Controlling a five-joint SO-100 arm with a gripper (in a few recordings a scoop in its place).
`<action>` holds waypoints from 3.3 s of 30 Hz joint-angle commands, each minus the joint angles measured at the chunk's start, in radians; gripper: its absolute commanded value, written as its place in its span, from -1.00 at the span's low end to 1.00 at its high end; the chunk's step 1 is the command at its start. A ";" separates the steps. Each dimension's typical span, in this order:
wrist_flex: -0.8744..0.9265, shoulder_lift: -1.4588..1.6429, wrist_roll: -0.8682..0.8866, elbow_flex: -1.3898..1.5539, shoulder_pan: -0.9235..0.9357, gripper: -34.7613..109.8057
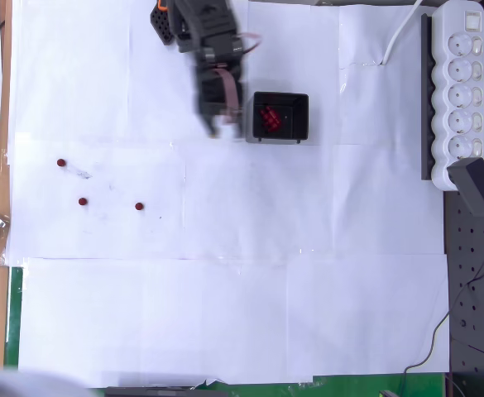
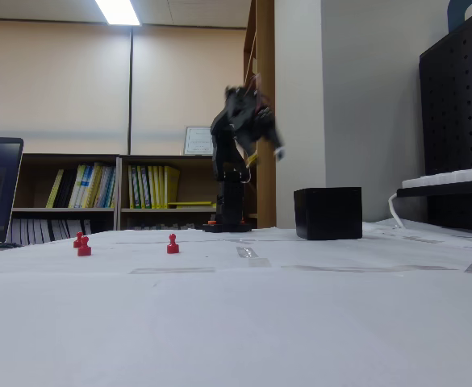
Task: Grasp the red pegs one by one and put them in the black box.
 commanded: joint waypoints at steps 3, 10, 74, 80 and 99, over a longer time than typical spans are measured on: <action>-0.676 0.066 0.152 -0.290 0.204 -0.31; -1.058 0.391 0.164 -0.298 0.261 -0.31; -1.483 1.226 0.066 0.232 0.742 -0.31; -1.488 1.239 0.075 0.245 0.744 -0.31; -1.465 1.259 0.173 0.265 0.750 -0.35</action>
